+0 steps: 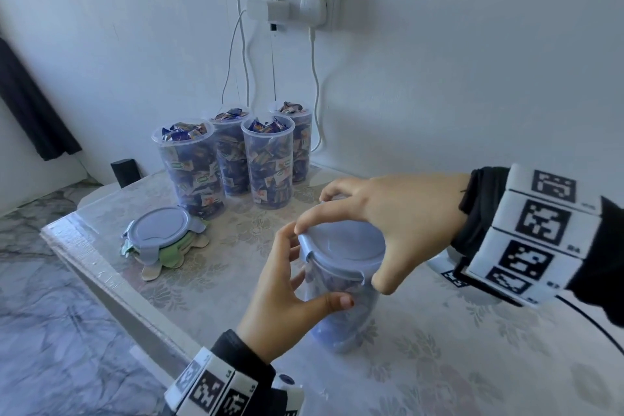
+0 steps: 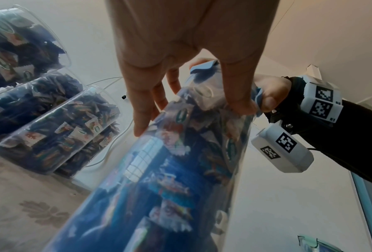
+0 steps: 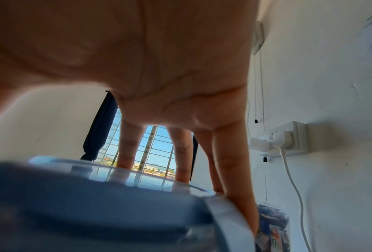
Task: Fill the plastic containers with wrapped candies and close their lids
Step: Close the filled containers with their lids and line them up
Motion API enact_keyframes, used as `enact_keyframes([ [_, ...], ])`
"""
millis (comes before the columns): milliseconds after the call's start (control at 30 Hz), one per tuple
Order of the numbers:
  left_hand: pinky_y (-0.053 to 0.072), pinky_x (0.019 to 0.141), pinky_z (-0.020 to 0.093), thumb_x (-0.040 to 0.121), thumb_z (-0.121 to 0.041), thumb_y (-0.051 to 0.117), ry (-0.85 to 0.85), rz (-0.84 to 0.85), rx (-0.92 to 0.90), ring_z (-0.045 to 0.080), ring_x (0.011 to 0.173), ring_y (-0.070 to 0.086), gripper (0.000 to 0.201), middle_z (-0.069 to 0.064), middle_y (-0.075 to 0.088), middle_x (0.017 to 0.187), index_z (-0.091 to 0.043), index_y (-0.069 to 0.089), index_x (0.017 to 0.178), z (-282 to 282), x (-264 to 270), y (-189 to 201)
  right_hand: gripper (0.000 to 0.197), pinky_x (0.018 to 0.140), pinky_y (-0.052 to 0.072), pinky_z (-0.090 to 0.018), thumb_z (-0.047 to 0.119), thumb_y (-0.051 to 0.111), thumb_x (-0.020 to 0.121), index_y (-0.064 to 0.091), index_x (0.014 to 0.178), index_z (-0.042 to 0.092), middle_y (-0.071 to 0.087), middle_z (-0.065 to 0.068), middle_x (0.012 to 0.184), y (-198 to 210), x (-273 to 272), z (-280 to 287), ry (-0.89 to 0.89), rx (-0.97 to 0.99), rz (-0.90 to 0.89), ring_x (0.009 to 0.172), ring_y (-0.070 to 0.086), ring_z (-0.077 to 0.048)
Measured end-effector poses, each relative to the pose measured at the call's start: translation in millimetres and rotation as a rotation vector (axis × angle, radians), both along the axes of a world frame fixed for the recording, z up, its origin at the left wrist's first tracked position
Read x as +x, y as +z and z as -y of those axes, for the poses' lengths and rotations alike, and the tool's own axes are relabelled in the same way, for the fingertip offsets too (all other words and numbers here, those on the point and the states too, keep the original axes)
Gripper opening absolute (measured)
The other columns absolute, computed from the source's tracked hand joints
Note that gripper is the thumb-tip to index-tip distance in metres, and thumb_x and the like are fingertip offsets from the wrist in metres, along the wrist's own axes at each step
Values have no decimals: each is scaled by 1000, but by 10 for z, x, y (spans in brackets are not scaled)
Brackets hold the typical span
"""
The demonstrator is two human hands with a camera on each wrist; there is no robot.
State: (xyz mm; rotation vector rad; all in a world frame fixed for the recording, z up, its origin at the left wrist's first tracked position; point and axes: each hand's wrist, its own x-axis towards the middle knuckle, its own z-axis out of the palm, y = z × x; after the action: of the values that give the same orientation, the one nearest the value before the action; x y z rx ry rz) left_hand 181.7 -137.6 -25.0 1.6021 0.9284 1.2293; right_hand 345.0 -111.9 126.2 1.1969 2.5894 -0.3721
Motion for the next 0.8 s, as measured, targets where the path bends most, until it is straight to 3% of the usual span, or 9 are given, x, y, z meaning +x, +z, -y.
enact_keyframes([
  [133, 45, 89, 12, 57, -40, 81, 1, -4, 0, -4, 119, 44, 79, -30, 50, 119, -42, 38, 123, 6, 2, -8, 78, 69, 44, -24, 44, 72, 72, 29, 137, 45, 42, 10, 122, -54, -22, 36, -30, 149, 33, 91, 55, -13],
  [200, 46, 95, 22, 59, -44, 78, -3, -9, -11, -1, 122, 44, 80, -27, 50, 123, -41, 36, 128, 21, -1, -18, 79, 74, 47, -27, 50, 72, 69, 28, 135, 50, 42, 9, 120, -45, -27, 69, -42, 147, 28, 93, 55, -14],
  [300, 40, 99, 29, 59, -49, 76, -7, -23, -19, -3, 126, 41, 86, -27, 45, 131, -40, 33, 132, 45, -13, -17, 78, 70, 45, -29, 77, 59, 64, 37, 130, 45, 50, 4, 102, -44, -52, 149, -142, 297, 77, 80, 50, -15],
  [400, 42, 98, 26, 55, -47, 81, -10, -25, 5, 0, 127, 41, 90, -26, 45, 131, -39, 33, 130, 48, 17, -10, 78, 57, 32, -31, 88, 38, 65, 48, 108, 24, 43, 4, 73, -125, -113, 231, -242, 435, 137, 67, 41, -18],
  [500, 43, 90, 10, 54, -43, 80, -14, -39, 6, -5, 120, 45, 80, -32, 48, 122, -41, 38, 122, 38, 80, -8, 73, 49, 24, -27, 87, 24, 69, 44, 93, 21, 35, 6, 64, -121, -114, 254, -299, 474, 163, 62, 36, -18],
  [600, 46, 84, 12, 54, -42, 79, -23, -25, -17, -1, 116, 49, 76, -28, 53, 119, -40, 42, 120, 1, 97, -14, 68, 70, 39, -26, 78, 23, 78, 45, 126, 35, 60, 5, 99, -9, 42, 177, -308, 307, 117, 91, 55, -17],
  [633, 47, 83, 13, 54, -41, 80, -26, -15, -22, 0, 116, 50, 77, -26, 53, 119, -39, 42, 120, -7, 93, -15, 57, 81, 40, -20, 69, 33, 85, 32, 137, 46, 55, 11, 121, 49, 100, 148, -288, 157, 52, 104, 53, -5],
  [700, 48, 83, 15, 53, -41, 81, -32, -5, -25, 0, 115, 50, 78, -26, 54, 119, -37, 42, 121, -17, 88, -13, 64, 78, 36, -1, 39, 53, 90, 17, 139, 58, 38, 27, 132, 143, 209, 102, -226, -136, -64, 95, 45, 24],
  [800, 48, 83, 16, 53, -41, 81, -32, -9, -21, 0, 115, 50, 79, -26, 53, 119, -37, 42, 122, -24, 95, -15, 88, 102, 38, -20, 22, 67, 78, 15, 135, 65, 29, 27, 142, 115, 339, 66, -140, -212, -71, 123, 33, 15],
])
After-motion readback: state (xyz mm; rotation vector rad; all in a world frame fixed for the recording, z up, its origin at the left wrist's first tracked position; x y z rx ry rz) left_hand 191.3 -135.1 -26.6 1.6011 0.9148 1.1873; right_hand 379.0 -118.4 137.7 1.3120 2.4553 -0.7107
